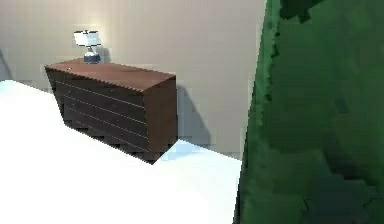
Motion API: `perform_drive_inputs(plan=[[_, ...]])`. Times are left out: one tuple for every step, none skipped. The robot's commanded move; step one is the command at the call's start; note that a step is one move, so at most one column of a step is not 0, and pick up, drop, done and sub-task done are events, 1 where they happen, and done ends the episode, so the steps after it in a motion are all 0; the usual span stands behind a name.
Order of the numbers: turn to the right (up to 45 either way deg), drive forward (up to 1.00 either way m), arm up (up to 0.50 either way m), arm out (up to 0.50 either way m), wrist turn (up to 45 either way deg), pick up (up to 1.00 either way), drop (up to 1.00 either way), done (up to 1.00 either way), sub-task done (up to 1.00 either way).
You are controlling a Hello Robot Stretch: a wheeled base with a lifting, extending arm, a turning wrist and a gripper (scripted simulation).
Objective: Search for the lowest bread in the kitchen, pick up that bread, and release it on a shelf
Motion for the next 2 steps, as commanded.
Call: perform_drive_inputs(plan=[[-45.0, 0.0, 0.0, 0.0, 0.0, 0.0, 0.0, 0.0, 0.0], [0.0, 1.0, 0.0, 0.0, 0.0, 0.0, 0.0, 0.0, 0.0]])
